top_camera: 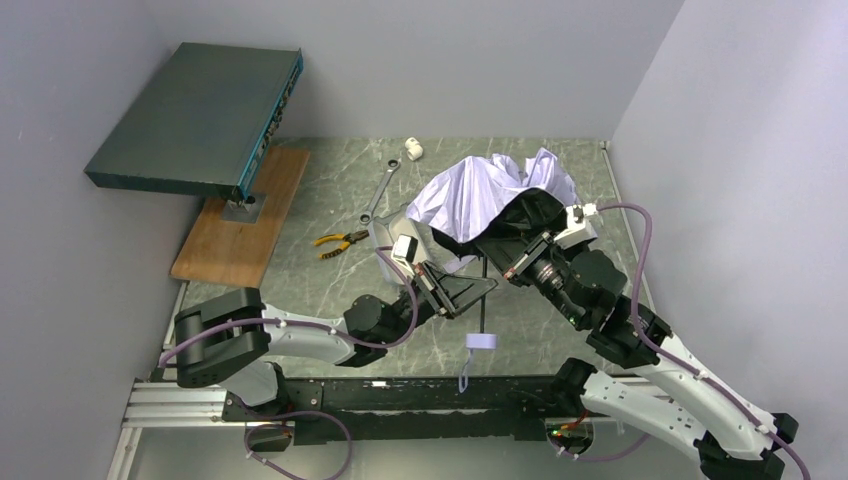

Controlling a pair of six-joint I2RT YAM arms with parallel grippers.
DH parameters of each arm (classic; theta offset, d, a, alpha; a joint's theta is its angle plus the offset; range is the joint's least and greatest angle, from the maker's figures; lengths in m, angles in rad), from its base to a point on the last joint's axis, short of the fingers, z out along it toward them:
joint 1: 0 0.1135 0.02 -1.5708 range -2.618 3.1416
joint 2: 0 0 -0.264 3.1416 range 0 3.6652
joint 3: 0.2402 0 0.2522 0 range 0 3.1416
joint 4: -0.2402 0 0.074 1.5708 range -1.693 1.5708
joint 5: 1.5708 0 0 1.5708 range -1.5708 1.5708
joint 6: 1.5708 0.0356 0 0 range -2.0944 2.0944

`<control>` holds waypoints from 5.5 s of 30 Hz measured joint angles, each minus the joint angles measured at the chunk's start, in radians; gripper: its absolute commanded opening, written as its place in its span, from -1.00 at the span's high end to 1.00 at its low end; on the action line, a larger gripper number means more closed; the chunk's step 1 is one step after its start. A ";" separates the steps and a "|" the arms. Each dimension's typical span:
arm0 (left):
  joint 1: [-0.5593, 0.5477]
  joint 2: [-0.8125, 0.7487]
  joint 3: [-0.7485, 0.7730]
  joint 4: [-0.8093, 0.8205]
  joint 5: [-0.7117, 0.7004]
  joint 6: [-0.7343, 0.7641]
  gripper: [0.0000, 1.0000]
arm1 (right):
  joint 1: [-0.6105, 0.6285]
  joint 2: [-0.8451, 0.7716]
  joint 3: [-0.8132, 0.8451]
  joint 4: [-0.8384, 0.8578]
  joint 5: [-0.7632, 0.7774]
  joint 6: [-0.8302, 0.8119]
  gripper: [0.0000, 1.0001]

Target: Open the umbrella

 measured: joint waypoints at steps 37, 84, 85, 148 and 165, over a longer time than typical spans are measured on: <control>0.019 -0.139 0.249 -0.948 0.058 0.352 -0.03 | 0.010 -0.086 -0.055 -0.291 -0.002 0.041 1.00; 0.097 -0.043 0.257 -0.652 0.287 0.195 1.00 | 0.013 -0.196 -0.085 -0.139 0.012 -0.164 0.57; 0.099 -0.042 0.258 -0.652 0.289 0.194 1.00 | 0.013 -0.193 -0.085 -0.136 0.015 -0.164 0.64; -0.202 -0.103 0.435 -0.974 -0.482 0.355 1.00 | -0.342 0.496 0.300 0.220 0.275 -0.359 0.48; -0.264 -0.140 0.405 -1.034 -0.498 0.357 1.00 | -0.501 0.581 0.376 0.245 0.021 -0.318 0.32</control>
